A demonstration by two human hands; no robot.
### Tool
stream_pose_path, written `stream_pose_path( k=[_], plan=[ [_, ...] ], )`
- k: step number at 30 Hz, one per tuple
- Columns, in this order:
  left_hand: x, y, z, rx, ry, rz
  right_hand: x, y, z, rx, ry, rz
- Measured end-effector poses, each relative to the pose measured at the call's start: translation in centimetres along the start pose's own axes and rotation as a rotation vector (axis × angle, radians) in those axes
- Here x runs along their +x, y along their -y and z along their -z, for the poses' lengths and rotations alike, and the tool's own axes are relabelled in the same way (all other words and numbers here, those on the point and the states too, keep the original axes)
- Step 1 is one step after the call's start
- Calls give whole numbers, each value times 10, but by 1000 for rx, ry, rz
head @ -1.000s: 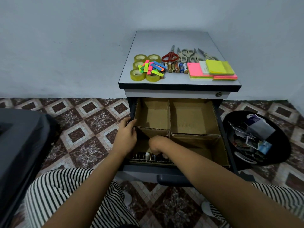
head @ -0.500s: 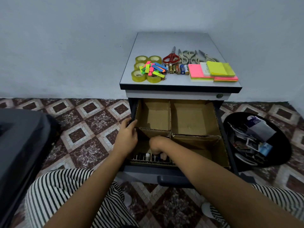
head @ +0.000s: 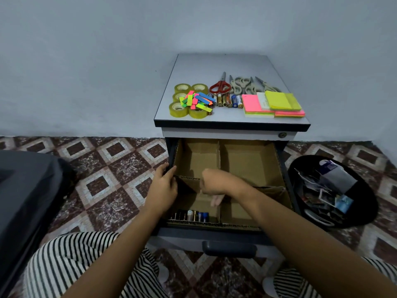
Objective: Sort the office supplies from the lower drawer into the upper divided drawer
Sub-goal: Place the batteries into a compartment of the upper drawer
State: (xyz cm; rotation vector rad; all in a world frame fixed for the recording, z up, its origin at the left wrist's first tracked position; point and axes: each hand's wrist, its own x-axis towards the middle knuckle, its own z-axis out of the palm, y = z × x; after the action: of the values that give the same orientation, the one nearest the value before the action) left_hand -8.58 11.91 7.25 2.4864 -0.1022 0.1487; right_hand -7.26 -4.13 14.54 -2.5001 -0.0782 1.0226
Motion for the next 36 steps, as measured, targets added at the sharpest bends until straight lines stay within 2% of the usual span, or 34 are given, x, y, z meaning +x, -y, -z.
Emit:
stream_pose_path(
  k=[4,8,13,16,19,24,28,32,36],
  plan=[
    [6,-3,5,-3,-13,39,-29,-17,28,77,-210,154],
    [19,-15,16,17,-8,35,-49,-26,53,112,-378,196],
    [55,-69,29,45,-111,-237,-47,-27,96,105,-691,223],
    [81,-101,29,110,-183,-405,-36,-27,113,26,-845,234],
    [111,-124,26,224,-209,-497,-18,-31,126,-66,-967,237],
    [148,-152,25,465,-183,-526,3,-36,141,-351,-1072,145],
    [167,-158,24,688,-120,-526,10,-41,147,-538,-1036,40],
    [178,-159,21,802,-66,-535,15,-41,148,-598,-1005,13],
    [179,-162,22,857,-98,-586,16,-42,145,-606,-1031,22]
  ],
)
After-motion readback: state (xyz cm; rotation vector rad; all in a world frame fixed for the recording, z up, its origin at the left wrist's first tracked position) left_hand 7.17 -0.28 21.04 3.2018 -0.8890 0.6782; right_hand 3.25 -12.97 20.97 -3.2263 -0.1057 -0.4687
